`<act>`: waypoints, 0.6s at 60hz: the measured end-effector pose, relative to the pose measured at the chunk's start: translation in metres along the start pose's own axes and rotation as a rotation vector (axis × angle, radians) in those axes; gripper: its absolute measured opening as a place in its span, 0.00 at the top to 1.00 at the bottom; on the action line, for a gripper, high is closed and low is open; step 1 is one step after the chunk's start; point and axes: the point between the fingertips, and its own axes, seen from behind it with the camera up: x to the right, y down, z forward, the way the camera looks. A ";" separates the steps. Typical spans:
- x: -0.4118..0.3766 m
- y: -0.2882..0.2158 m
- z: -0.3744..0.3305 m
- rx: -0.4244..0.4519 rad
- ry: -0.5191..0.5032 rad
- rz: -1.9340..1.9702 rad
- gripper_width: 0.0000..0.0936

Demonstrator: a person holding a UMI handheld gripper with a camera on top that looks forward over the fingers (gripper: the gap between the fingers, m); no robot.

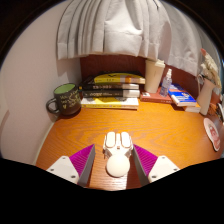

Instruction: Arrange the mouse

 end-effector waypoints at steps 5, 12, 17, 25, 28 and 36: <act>-0.001 -0.004 0.006 -0.009 0.002 0.007 0.27; -0.003 -0.006 0.010 -0.022 -0.003 0.014 0.43; -0.003 -0.004 0.011 -0.054 -0.013 0.014 0.45; -0.001 -0.004 0.013 -0.120 -0.010 0.017 0.56; 0.000 -0.004 0.014 -0.135 -0.009 0.008 0.61; 0.003 -0.011 0.016 -0.157 -0.035 0.024 0.62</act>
